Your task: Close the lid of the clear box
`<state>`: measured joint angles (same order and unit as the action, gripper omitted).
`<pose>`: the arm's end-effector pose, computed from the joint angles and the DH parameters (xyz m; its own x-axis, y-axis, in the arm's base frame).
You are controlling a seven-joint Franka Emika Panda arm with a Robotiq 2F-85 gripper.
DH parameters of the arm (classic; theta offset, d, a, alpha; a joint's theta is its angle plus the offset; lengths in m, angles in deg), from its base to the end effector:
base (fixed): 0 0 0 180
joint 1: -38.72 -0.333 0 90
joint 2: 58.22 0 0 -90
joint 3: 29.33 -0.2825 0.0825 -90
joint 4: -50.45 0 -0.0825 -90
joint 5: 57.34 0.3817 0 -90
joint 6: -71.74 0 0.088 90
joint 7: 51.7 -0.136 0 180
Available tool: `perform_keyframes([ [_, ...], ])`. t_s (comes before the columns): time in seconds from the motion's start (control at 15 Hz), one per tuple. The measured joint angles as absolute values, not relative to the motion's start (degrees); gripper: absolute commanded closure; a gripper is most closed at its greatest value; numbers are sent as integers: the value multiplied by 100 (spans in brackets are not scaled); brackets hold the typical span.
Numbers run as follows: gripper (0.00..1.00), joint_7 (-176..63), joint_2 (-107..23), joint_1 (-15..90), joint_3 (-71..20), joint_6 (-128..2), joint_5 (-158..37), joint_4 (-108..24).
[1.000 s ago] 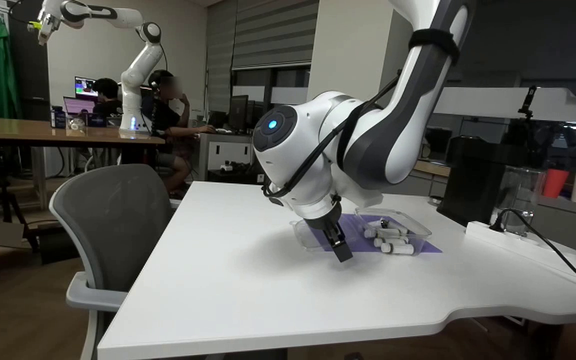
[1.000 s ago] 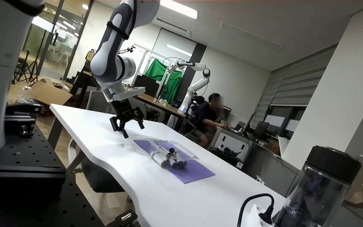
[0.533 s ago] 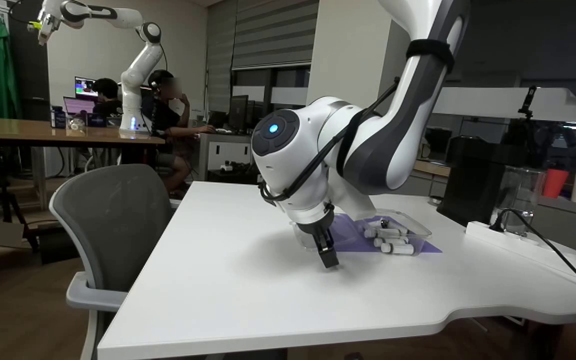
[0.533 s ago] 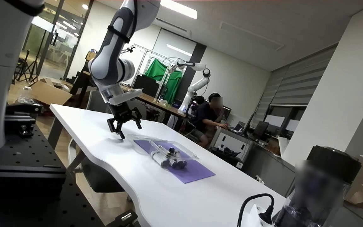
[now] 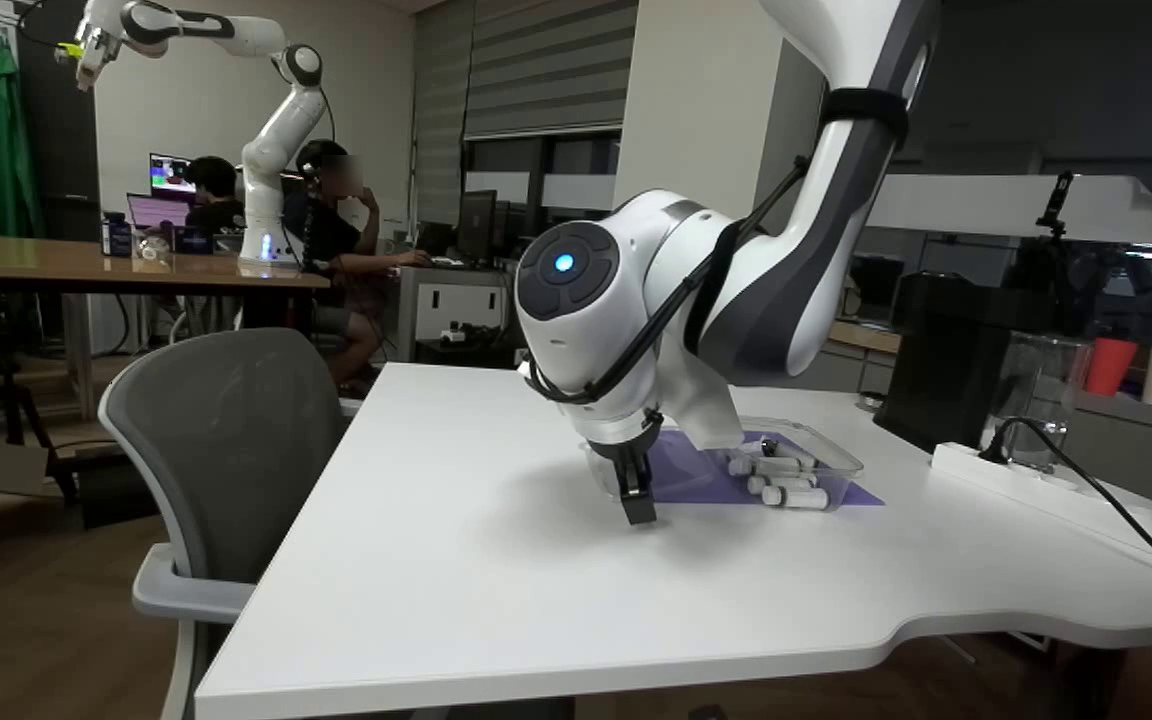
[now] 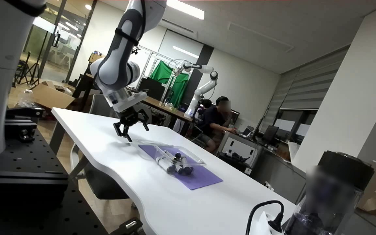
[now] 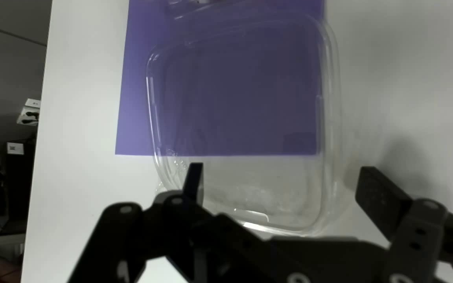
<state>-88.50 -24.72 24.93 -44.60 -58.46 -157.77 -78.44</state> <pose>0.4298 0.2106 0.0432 0.2931 0.8980 -0.3280 0.7470 -0.0010 0.6649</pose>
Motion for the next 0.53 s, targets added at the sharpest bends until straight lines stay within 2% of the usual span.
perform_keyframes([
  [0.53, 0, -9167, -2444, 2686, -4393, -5701, -16167, -7727],
])
